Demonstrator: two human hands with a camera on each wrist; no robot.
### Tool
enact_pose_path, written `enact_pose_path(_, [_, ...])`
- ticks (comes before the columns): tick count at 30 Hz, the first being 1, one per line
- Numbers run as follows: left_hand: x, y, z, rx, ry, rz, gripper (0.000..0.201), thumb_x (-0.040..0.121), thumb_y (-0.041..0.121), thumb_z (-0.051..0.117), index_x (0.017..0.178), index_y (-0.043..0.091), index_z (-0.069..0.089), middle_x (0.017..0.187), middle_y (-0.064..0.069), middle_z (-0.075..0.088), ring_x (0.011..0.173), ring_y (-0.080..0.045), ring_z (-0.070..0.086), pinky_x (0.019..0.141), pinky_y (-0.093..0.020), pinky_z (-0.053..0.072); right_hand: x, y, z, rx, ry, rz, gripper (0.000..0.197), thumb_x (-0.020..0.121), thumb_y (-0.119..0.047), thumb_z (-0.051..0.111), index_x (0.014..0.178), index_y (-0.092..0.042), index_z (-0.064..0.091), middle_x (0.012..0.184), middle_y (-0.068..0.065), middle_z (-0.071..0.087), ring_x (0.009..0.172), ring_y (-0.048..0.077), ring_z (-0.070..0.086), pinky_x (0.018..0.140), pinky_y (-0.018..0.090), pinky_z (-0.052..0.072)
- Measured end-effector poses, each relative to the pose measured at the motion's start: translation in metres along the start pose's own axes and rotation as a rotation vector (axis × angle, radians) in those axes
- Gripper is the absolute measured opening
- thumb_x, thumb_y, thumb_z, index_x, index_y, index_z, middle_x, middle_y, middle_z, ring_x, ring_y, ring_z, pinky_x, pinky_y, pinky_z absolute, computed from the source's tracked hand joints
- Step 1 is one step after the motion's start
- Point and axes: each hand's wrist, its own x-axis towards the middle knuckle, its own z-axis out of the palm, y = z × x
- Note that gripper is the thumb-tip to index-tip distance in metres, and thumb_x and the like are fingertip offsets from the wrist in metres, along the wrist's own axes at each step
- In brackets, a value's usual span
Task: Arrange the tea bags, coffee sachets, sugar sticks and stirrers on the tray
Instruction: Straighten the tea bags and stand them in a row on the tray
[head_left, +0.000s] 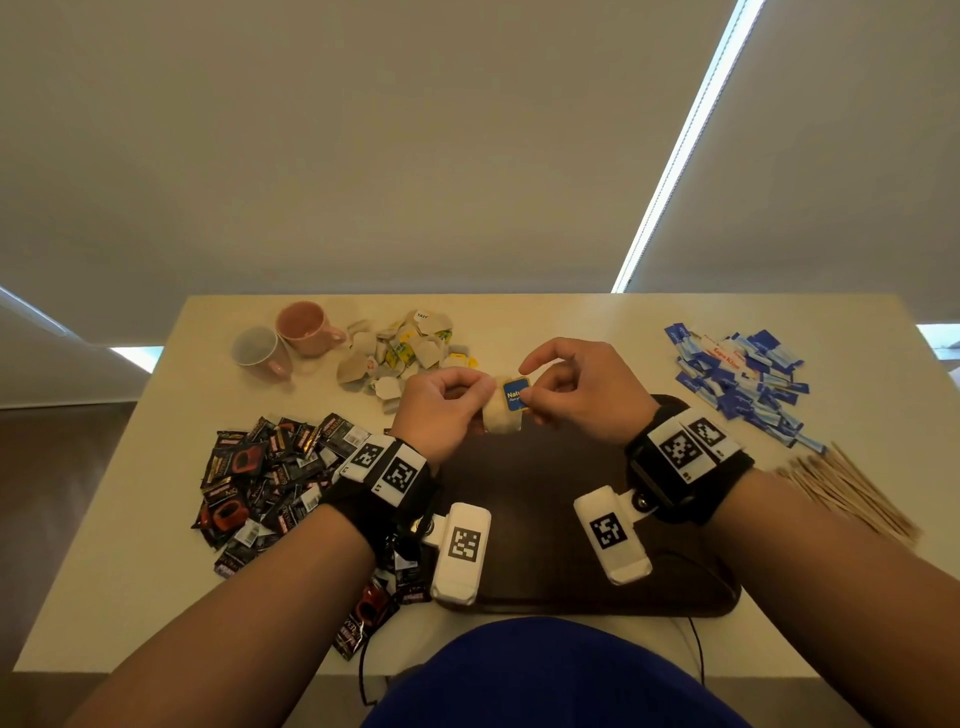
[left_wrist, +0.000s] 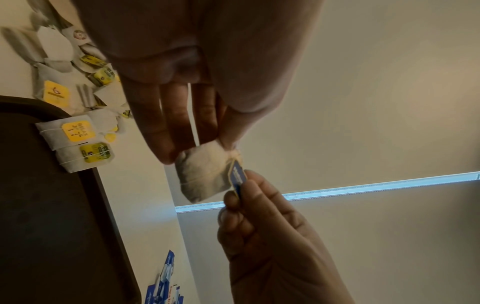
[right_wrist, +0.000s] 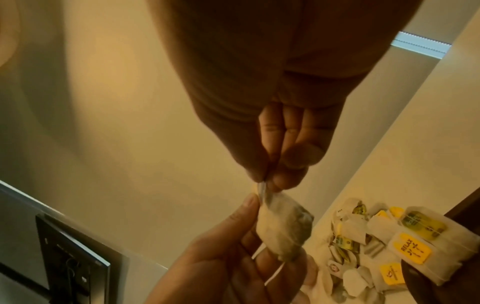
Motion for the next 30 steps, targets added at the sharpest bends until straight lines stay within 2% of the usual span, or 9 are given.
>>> enact_pose_path(5, [0.0021, -0.0011, -0.0002, -0.018, 0.002, -0.003, 0.007, 0.096, 0.014, 0.065, 0.092, 0.013, 0.070, 0.096, -0.012, 0.075, 0.086, -0.022, 0.072, 0.077, -0.041, 0.061, 0.0037, 0.0010, 0.0032, -0.060, 0.039, 0.024, 0.019, 0.086, -0.013, 0.074, 0.102, -0.012, 0.065, 0.071, -0.003, 0.072, 0.060, 0.009, 0.070, 0.055, 0.018, 0.052])
enact_pose_path(12, [0.0024, -0.0016, -0.0020, -0.021, -0.011, -0.002, 0.007, 0.097, 0.013, 0.063, 0.096, 0.012, 0.069, 0.095, -0.009, 0.075, 0.087, -0.020, 0.074, 0.074, -0.035, 0.061, 0.0060, 0.0024, 0.0083, -0.169, 0.043, 0.023, 0.017, 0.086, -0.017, 0.074, 0.098, -0.023, 0.064, 0.077, -0.006, 0.071, 0.062, 0.004, 0.069, 0.055, 0.015, 0.051])
enact_pose_path(16, [0.0030, -0.0020, -0.0022, -0.023, -0.001, -0.003, 0.007, 0.096, 0.013, 0.063, 0.095, 0.011, 0.070, 0.090, -0.007, 0.075, 0.082, -0.018, 0.073, 0.073, -0.036, 0.061, 0.0061, 0.0038, 0.0096, -0.186, 0.038, 0.018, 0.017, 0.086, -0.018, 0.074, 0.098, -0.024, 0.065, 0.076, -0.005, 0.072, 0.062, 0.003, 0.069, 0.053, 0.012, 0.049])
enact_pose_path(19, [0.0029, -0.0021, -0.0027, -0.032, 0.014, -0.001, 0.006, 0.096, 0.012, 0.064, 0.093, 0.013, 0.070, 0.087, -0.005, 0.075, 0.078, -0.014, 0.072, 0.067, -0.031, 0.060, 0.0057, 0.0048, 0.0096, -0.176, 0.035, 0.006, 0.016, 0.086, -0.017, 0.075, 0.099, -0.023, 0.067, 0.074, -0.004, 0.072, 0.062, 0.006, 0.069, 0.054, 0.013, 0.050])
enact_pose_path(22, [0.0034, -0.0018, -0.0032, -0.033, 0.027, 0.002, 0.005, 0.095, 0.013, 0.065, 0.094, 0.013, 0.070, 0.092, -0.008, 0.075, 0.081, -0.014, 0.073, 0.071, -0.032, 0.062, 0.0058, 0.0054, 0.0091, -0.160, 0.029, -0.013, 0.015, 0.087, -0.016, 0.073, 0.101, -0.021, 0.069, 0.073, -0.004, 0.072, 0.061, 0.006, 0.069, 0.054, 0.013, 0.050])
enact_pose_path(26, [0.0045, -0.0009, -0.0023, -0.038, 0.035, 0.006, 0.005, 0.095, 0.013, 0.065, 0.094, 0.013, 0.070, 0.095, -0.009, 0.075, 0.085, -0.016, 0.073, 0.069, -0.030, 0.061, 0.0067, 0.0071, 0.0084, -0.169, 0.057, -0.015, 0.014, 0.089, -0.017, 0.071, 0.102, -0.022, 0.069, 0.075, -0.005, 0.072, 0.061, 0.004, 0.068, 0.055, 0.014, 0.051])
enact_pose_path(30, [0.0058, -0.0010, -0.0023, -0.024, 0.024, 0.003, 0.006, 0.095, 0.014, 0.065, 0.092, 0.017, 0.069, 0.096, -0.009, 0.075, 0.090, -0.021, 0.073, 0.074, -0.037, 0.062, 0.0080, 0.0084, 0.0080, -0.172, 0.088, -0.004, 0.013, 0.089, -0.017, 0.071, 0.101, -0.021, 0.067, 0.076, -0.003, 0.073, 0.063, 0.007, 0.070, 0.058, 0.017, 0.055])
